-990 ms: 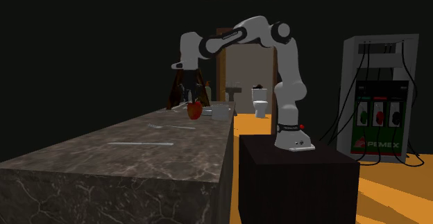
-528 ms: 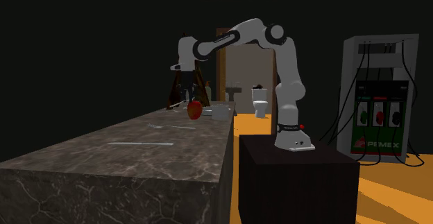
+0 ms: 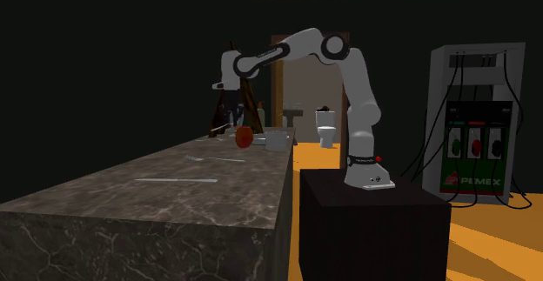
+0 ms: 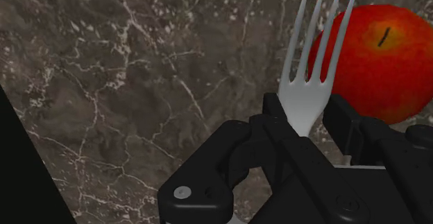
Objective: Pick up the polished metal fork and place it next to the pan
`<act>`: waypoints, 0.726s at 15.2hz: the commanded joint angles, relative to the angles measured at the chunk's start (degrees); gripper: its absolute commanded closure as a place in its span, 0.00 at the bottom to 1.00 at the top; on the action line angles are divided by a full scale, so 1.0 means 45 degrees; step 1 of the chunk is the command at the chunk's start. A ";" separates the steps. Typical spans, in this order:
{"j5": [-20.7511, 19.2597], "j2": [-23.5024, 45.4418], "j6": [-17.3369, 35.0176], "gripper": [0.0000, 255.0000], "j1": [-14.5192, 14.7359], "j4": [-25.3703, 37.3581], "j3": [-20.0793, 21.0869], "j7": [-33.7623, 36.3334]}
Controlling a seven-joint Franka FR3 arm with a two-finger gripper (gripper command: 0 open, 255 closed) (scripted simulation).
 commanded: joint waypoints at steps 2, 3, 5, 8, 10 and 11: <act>0.0086 0.0707 -0.0213 1.00 -0.0478 0.0938 -0.0278 -0.0807; 0.0083 0.0745 -0.0057 1.00 -0.0481 0.0819 -0.0276 -0.0800; 0.0078 0.0826 0.0256 1.00 -0.0482 0.0587 -0.0276 -0.0787; 0.0071 0.0974 0.0716 1.00 -0.0484 0.0275 -0.0278 -0.0767; 0.0066 0.1083 0.1019 1.00 -0.0485 0.0080 -0.0279 -0.0753; 0.0063 0.1141 0.1170 1.00 -0.0485 -0.0012 -0.0280 -0.0747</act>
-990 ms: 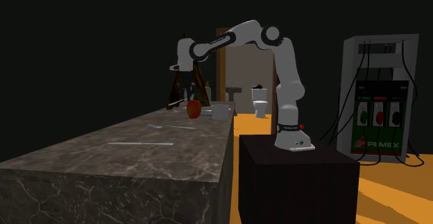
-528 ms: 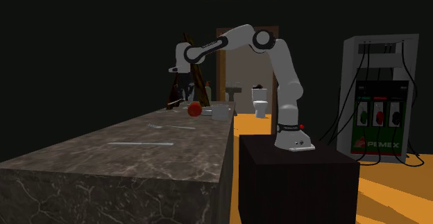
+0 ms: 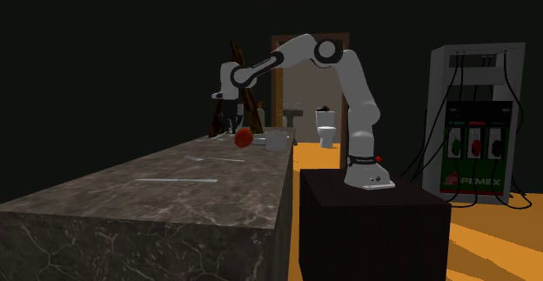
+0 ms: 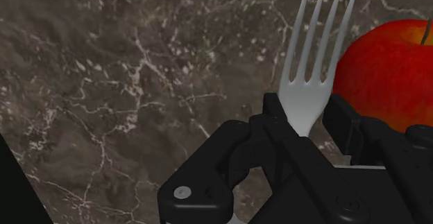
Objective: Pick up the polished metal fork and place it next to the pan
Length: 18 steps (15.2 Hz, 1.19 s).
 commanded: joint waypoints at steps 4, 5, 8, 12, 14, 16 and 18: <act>-0.0016 0.0284 0.0763 1.00 -0.0002 -0.0474 -0.0004 0.0034; -0.0018 0.0353 0.0910 1.00 -0.0003 -0.0552 -0.0005 0.0041; -0.0027 0.0573 0.1345 1.00 -0.0003 -0.0767 -0.0009 0.0061; -0.0027 0.0685 0.1550 1.00 0.0007 -0.0860 -0.0022 0.0068; -0.0024 0.0685 0.1550 1.00 0.0013 -0.0860 -0.0028 0.0066; -0.0021 0.0685 0.1550 1.00 0.0018 -0.0860 -0.0034 0.0064; -0.0025 0.0590 0.1584 0.00 0.0037 -0.0989 -0.0032 0.0090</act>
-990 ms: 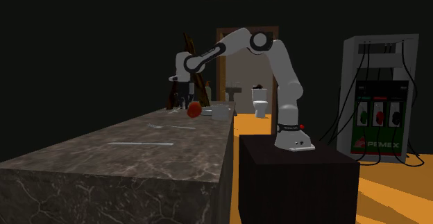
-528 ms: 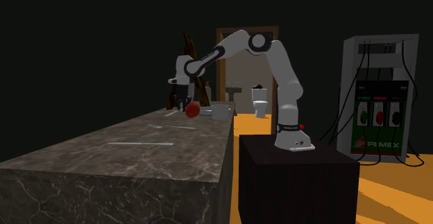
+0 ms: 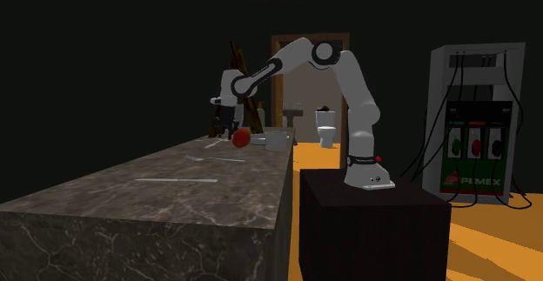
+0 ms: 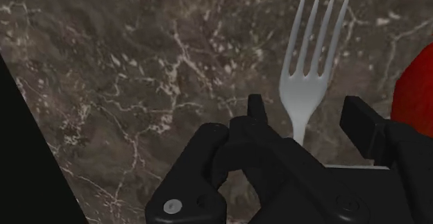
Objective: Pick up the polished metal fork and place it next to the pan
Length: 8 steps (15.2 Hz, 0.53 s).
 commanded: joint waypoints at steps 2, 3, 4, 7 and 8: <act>0.0004 0.0300 -0.1296 0.00 0.0084 -0.0087 0.0056 0.0090; -0.0006 0.0327 -0.1571 0.00 0.0121 0.0205 0.0065 0.0135; 0.0014 0.0440 -0.1376 0.00 0.0072 0.0117 0.0053 0.0074; 0.0049 -0.0188 -0.2120 0.00 0.0031 0.0251 0.0025 -0.0054; 0.0054 -0.0357 -0.2487 0.00 0.0041 0.0449 0.0030 -0.0058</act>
